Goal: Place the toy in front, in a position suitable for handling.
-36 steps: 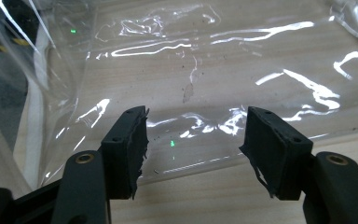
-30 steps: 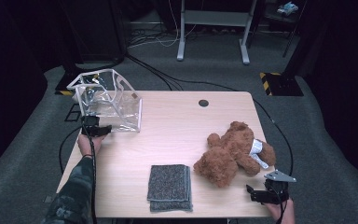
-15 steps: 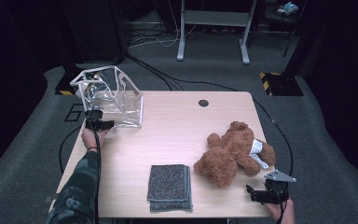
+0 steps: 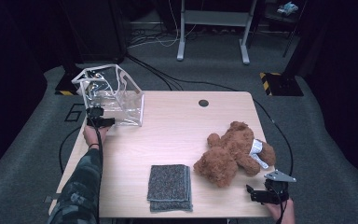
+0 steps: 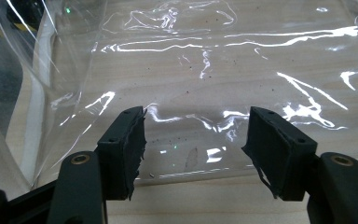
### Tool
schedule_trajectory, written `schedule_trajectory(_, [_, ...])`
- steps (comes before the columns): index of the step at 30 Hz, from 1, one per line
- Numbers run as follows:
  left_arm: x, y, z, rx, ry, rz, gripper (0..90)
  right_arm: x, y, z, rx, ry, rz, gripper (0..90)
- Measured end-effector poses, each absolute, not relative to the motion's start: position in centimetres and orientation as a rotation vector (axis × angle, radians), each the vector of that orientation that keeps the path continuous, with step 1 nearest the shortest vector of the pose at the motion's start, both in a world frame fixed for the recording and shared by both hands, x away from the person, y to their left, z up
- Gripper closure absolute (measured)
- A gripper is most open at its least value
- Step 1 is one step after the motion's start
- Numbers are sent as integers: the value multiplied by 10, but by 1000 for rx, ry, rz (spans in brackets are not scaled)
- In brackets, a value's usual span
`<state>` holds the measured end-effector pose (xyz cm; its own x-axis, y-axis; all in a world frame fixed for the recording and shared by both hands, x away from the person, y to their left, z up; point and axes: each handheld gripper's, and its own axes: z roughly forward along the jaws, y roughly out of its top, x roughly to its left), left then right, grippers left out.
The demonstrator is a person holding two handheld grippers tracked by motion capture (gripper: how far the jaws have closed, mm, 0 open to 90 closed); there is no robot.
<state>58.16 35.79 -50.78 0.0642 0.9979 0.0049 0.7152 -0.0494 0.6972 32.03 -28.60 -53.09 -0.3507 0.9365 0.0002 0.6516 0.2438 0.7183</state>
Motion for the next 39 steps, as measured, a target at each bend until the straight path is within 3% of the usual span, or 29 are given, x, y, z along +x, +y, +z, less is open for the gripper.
schedule_trajectory(6, [581,359,-507,1828,1695,695,368,320,-286,-531,1448,2091,886,0])
schedule_trajectory(13, [571,358,-496,1799,1711,654,252,320,-286,-531,1448,2090,884,1])
schedule_trajectory(24, [518,361,-476,1800,1595,619,158,320,-286,-531,1454,2088,885,0])
schedule_trajectory(39, [441,326,-481,1849,1420,516,154,319,-286,-531,1442,2087,887,0])
